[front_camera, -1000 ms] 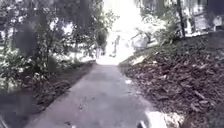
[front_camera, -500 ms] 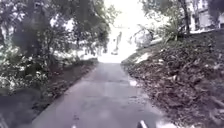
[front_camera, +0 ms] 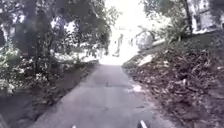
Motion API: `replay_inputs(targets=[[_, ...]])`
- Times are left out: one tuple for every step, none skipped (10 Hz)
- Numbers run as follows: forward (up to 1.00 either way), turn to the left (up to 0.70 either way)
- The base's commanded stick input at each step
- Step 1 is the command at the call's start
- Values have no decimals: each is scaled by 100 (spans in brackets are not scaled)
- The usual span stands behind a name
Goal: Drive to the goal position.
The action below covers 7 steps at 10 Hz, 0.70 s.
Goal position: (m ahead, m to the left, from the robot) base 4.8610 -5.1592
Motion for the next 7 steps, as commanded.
replay_inputs(targets=[[50,0],[50,0],[50,0],[50,0],[50,0],[50,0],[50,0]])
